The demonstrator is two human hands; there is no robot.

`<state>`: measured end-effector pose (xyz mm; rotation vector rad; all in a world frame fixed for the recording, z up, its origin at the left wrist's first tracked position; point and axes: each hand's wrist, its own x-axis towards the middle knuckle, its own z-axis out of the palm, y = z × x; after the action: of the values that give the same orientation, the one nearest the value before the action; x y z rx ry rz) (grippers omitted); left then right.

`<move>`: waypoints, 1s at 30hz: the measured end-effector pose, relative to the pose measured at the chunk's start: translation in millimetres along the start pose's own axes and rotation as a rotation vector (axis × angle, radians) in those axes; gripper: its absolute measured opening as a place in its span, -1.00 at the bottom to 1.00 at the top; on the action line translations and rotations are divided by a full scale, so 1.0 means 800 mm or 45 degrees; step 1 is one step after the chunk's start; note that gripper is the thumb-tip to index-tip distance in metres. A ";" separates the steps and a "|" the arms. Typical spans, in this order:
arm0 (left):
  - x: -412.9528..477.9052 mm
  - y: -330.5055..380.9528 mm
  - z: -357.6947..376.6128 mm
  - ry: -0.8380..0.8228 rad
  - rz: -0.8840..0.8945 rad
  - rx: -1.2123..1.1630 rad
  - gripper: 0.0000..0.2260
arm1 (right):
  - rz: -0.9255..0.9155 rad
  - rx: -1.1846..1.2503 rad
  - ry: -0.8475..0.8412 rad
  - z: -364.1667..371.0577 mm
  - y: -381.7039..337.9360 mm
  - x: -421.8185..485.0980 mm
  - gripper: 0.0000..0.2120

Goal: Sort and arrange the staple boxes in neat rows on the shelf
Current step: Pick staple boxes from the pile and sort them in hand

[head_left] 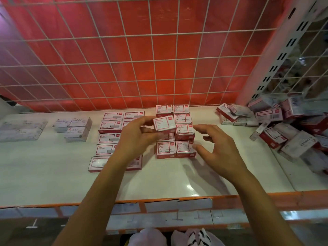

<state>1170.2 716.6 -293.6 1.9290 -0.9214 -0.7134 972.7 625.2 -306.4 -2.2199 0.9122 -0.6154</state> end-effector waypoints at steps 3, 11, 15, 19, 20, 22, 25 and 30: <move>0.009 -0.004 -0.005 0.063 -0.059 0.030 -0.56 | 0.027 -0.021 -0.016 0.002 0.002 0.002 -0.56; 0.034 0.003 0.008 0.028 -0.074 0.319 -0.61 | 0.101 0.007 -0.028 0.003 0.006 0.013 -0.60; 0.041 0.002 0.011 -0.015 -0.077 0.354 -0.62 | 0.191 0.021 -0.046 0.002 0.006 0.022 -0.59; 0.046 0.004 0.016 -0.023 -0.062 0.444 -0.64 | 0.332 0.088 -0.084 0.005 0.008 0.042 -0.54; 0.047 0.005 0.018 -0.021 -0.067 0.455 -0.64 | 0.373 0.128 -0.091 0.007 0.009 0.047 -0.54; 0.047 0.006 0.021 -0.016 -0.072 0.462 -0.63 | 0.441 0.184 -0.112 0.012 0.008 0.057 -0.53; 0.048 0.007 0.024 0.003 -0.059 0.462 -0.63 | 0.439 0.206 -0.132 0.021 0.005 0.068 -0.62; 0.052 0.004 0.029 0.031 -0.064 0.480 -0.63 | 0.456 0.211 -0.081 0.037 0.002 0.079 -0.68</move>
<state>1174.8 671.0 -307.2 2.2916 -1.0532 -0.5718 1031.2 588.8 -317.1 -1.8583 1.1471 -0.4321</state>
